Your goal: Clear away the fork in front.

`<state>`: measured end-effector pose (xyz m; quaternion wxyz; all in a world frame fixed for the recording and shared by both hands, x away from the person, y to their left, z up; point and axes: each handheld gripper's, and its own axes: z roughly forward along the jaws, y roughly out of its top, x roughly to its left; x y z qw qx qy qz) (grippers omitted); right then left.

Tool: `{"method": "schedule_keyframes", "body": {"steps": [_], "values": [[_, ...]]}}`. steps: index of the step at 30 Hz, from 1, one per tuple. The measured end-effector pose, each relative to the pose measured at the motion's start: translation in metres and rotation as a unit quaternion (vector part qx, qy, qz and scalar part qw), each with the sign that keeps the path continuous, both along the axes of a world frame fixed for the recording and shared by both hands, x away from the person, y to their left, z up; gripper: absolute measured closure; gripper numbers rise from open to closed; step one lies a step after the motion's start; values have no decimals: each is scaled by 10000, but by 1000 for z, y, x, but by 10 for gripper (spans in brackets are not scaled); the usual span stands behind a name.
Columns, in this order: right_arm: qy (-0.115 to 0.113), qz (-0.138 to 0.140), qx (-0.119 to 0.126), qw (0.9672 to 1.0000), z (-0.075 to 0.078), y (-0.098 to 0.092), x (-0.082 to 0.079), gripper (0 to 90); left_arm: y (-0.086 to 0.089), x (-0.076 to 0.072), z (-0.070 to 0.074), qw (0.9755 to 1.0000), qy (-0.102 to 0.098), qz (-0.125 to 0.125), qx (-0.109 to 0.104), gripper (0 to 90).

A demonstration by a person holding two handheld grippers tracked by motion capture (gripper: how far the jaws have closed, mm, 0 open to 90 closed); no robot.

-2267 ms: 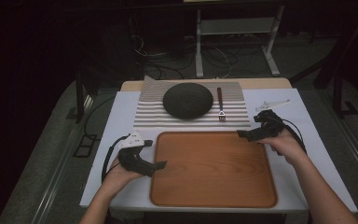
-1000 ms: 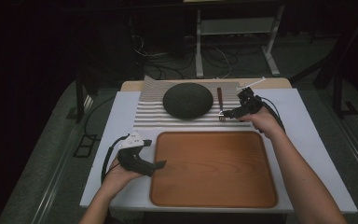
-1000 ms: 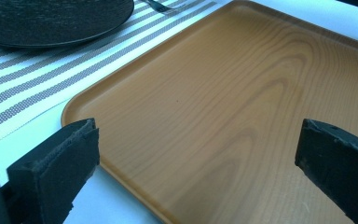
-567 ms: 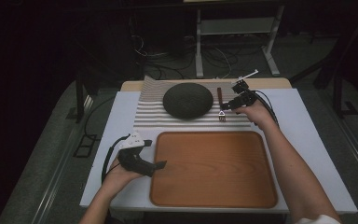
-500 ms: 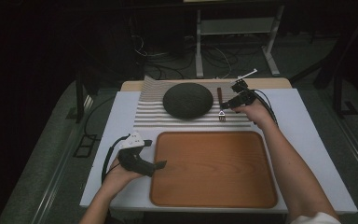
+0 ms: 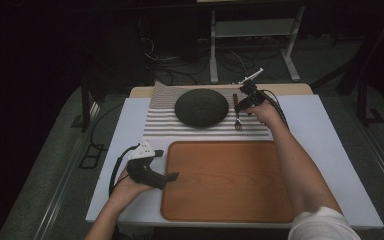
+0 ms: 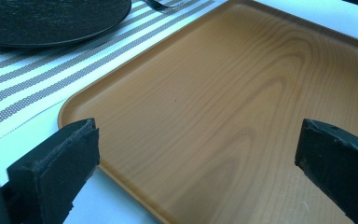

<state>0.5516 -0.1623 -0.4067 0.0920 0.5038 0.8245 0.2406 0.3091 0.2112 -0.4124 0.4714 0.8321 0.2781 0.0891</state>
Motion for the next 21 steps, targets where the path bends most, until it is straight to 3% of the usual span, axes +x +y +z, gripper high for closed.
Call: {"method": "schedule_keyframes", "body": {"steps": [16,19,21], "values": [[611,-145,-357,9974,-13,20,34,608,1,0,0,10000,7,2,-27,0],[752,-186,-594,9952,-17,23,36,620,1,0,0,10000,11,-8,-24,0],[764,-203,-629,9949,-18,24,37,626,1,0,0,10000,11,-14,-18,0]]}}
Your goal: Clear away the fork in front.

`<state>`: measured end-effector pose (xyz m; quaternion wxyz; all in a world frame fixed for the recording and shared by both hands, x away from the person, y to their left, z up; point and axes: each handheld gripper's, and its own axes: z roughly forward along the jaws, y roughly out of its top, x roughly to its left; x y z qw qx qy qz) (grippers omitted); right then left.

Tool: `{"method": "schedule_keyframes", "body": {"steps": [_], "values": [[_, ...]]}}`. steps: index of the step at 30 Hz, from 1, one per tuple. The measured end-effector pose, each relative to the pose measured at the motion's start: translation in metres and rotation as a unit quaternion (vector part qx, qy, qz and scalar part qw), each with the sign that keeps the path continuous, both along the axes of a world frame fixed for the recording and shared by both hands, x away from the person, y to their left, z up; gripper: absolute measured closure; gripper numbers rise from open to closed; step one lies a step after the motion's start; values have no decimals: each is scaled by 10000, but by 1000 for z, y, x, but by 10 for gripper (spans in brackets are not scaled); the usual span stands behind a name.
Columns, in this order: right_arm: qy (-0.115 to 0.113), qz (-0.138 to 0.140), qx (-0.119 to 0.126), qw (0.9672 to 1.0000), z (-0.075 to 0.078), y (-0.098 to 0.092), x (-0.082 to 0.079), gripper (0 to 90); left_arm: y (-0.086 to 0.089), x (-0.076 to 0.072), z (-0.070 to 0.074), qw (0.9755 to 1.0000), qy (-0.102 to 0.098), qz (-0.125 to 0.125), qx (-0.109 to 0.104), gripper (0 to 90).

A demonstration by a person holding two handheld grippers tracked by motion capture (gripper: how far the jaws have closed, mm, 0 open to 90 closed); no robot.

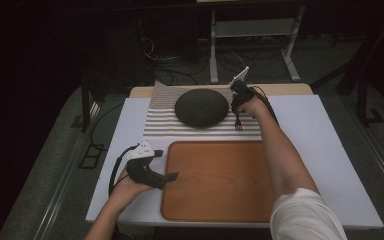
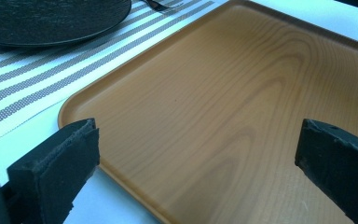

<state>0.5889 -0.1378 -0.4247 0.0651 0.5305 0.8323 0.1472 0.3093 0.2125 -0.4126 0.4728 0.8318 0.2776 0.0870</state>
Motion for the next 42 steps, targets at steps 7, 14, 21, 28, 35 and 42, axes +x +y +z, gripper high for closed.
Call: {"method": "schedule_keyframes", "body": {"steps": [7,14,21,28,35,42], "values": [[80,36,-149,9999,1,2,2,663,0,0,0,10000,3,-1,0,0],[168,81,-175,9997,2,2,2,758,0,0,0,10000,-2,6,-1,0],[113,141,-225,9996,2,3,0,768,1,0,0,10000,-2,29,-19,0],[21,139,-68,9999,2,-2,-5,768,0,-1,0,10000,-5,-9,5,0],[-142,48,289,9995,15,-18,-12,772,1,-1,0,10000,-6,24,-19,0],[-442,-24,599,9972,34,-40,-27,773,2,-1,0,10000,-14,36,-27,0]]}}
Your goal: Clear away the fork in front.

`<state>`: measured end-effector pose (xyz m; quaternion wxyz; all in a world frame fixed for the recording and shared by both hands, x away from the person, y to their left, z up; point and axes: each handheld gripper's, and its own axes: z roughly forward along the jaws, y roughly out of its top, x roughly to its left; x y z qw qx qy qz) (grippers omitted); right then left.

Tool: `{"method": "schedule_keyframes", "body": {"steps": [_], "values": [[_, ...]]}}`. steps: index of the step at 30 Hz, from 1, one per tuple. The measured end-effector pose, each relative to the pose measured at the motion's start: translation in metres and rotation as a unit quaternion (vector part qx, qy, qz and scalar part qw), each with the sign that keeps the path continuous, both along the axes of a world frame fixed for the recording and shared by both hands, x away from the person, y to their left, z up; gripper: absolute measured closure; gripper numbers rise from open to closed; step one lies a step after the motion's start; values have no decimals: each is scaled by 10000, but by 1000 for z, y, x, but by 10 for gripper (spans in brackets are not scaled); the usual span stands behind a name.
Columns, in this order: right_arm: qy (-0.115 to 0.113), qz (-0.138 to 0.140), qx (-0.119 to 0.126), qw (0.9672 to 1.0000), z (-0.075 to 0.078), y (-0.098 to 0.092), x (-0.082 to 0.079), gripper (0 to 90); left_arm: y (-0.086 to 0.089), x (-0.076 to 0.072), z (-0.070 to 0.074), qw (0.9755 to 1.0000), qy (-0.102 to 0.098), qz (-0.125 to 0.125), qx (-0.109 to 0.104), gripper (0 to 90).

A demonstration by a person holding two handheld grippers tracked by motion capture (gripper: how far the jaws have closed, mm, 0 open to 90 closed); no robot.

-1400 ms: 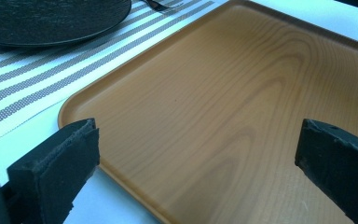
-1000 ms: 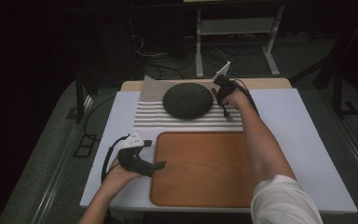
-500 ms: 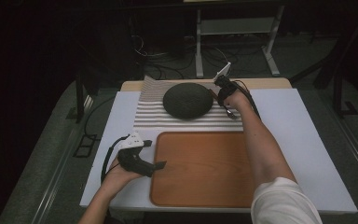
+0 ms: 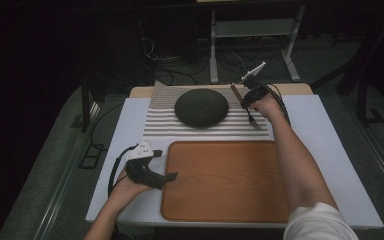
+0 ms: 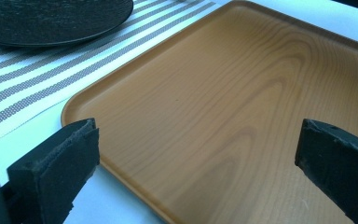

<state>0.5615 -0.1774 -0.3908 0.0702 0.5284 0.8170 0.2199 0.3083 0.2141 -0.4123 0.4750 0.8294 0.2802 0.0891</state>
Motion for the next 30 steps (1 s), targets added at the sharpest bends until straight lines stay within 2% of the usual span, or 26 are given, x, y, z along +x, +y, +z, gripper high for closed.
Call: {"method": "schedule_keyframes", "body": {"steps": [8,16,18,22,27,30], "values": [[-292,-75,619,9976,17,-26,-22,772,-1,0,0,10000,-21,-9,-6,0],[-568,15,992,9934,20,-46,-49,772,0,0,0,10000,-48,33,-16,0],[-641,39,1156,9912,19,-52,-57,772,0,0,0,10000,-62,53,-19,0],[-777,149,1282,9886,19,-58,-72,772,-1,0,0,9999,-81,74,-31,0],[-980,246,1648,9811,20,-67,-94,771,-2,-1,0,9999,-116,90,-18,0],[-1111,323,1788,9771,20,-70,-108,771,-3,-1,-1,9999,-112,82,-10,0]]}}
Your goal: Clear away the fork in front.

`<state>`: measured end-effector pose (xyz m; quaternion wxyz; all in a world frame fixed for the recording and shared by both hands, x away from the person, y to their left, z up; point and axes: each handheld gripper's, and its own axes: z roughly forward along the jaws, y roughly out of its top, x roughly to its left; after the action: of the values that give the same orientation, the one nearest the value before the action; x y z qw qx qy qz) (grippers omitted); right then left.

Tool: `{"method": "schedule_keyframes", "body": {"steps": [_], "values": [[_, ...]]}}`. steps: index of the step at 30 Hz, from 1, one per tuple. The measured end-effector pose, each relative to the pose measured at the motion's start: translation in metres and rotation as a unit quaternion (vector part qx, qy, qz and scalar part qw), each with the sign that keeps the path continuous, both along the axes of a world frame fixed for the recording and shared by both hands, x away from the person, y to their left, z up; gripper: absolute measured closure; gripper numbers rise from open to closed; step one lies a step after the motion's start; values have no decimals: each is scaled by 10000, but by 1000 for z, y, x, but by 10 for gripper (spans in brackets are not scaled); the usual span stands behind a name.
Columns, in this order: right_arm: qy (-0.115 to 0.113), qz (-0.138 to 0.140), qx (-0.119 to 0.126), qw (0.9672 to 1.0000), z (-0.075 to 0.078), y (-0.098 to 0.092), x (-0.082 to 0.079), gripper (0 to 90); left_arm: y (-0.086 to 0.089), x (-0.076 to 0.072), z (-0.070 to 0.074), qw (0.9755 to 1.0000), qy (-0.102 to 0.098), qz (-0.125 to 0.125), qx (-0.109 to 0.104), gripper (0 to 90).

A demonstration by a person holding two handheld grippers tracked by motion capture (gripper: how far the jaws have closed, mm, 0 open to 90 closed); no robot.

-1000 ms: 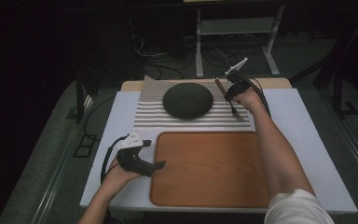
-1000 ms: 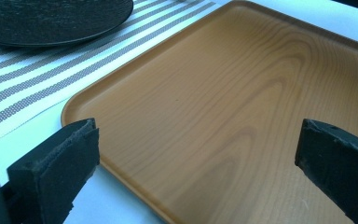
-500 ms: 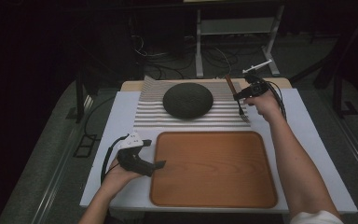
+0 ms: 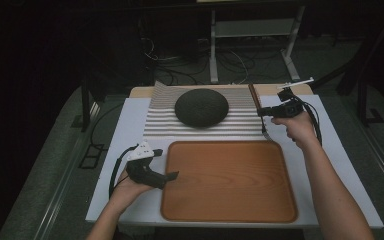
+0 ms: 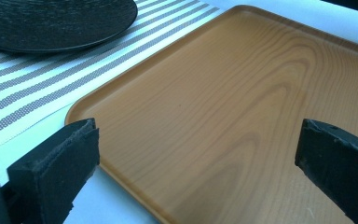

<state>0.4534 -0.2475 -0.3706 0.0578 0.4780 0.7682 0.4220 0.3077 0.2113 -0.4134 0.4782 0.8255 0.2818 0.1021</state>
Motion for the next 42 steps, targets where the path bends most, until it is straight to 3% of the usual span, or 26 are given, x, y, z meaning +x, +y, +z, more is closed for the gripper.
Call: {"method": "schedule_keyframes", "body": {"steps": [8,21,28,38,42], "values": [[-299,311,251,9988,2,-1,-35,771,-4,-2,-1,10000,-31,5,2,0],[-564,944,253,9936,3,26,-82,771,-8,-4,1,10000,-75,-25,23,0],[-630,1205,316,9902,0,33,-106,771,-9,-5,1,9999,-93,-29,22,0],[-615,1311,495,9882,-9,33,-134,771,-10,-5,1,10000,-96,-19,16,0],[-564,1362,429,9881,-15,34,-143,771,-11,-6,3,9999,-104,-37,-26,0]]}}
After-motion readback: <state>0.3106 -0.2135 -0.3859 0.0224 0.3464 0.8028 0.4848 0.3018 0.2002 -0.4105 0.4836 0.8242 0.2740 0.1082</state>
